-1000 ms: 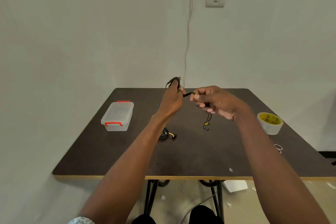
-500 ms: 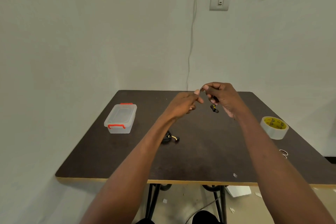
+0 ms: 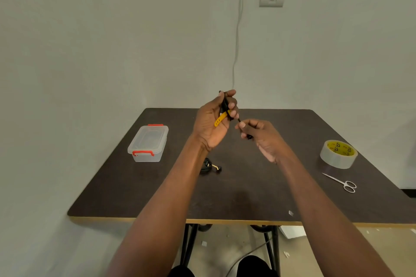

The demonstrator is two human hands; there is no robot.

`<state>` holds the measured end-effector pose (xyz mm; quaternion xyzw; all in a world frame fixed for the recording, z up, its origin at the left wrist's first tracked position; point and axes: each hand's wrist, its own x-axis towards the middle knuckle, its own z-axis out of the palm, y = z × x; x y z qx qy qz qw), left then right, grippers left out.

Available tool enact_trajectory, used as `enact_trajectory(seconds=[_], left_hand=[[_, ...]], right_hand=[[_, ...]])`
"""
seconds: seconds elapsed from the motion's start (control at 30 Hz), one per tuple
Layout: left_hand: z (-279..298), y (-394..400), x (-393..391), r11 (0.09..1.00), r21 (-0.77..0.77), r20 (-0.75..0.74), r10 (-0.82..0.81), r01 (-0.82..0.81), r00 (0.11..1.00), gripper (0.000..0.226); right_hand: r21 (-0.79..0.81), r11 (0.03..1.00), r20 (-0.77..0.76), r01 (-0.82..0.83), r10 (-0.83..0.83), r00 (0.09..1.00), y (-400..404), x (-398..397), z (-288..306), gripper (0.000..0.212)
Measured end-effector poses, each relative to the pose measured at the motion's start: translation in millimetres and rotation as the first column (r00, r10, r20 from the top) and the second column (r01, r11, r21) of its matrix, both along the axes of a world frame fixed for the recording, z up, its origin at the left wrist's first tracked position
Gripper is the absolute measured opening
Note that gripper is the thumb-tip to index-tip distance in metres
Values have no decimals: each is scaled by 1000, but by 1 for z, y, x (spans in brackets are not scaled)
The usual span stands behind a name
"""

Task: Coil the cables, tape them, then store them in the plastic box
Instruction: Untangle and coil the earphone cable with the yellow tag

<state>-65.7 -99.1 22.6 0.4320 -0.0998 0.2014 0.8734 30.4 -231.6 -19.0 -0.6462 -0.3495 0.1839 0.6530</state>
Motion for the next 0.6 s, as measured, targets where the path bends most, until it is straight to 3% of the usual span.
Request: enact_trajectory(seconds=[0.17,0.33,0.43,0.6], left_hand=[[-11,2,6,983,34,-25,180,-179,983,26],[-23,4,10,954,182,-74,256,-239,964,25],[-28,4,10,945,244,-113,250,-217,962,25],[-27,4,4,959,262,-270,184,-111,945,28]], right_hand=[[-42,999,27,6,-5,1000,0,-25,-10,15],[-219,958,304,186,-114,946,2,-38,-7,17],[-192,938,425,289,-186,886,-3,-43,-3,16],[32,951,258,306,-304,917,-4,-45,2,9]])
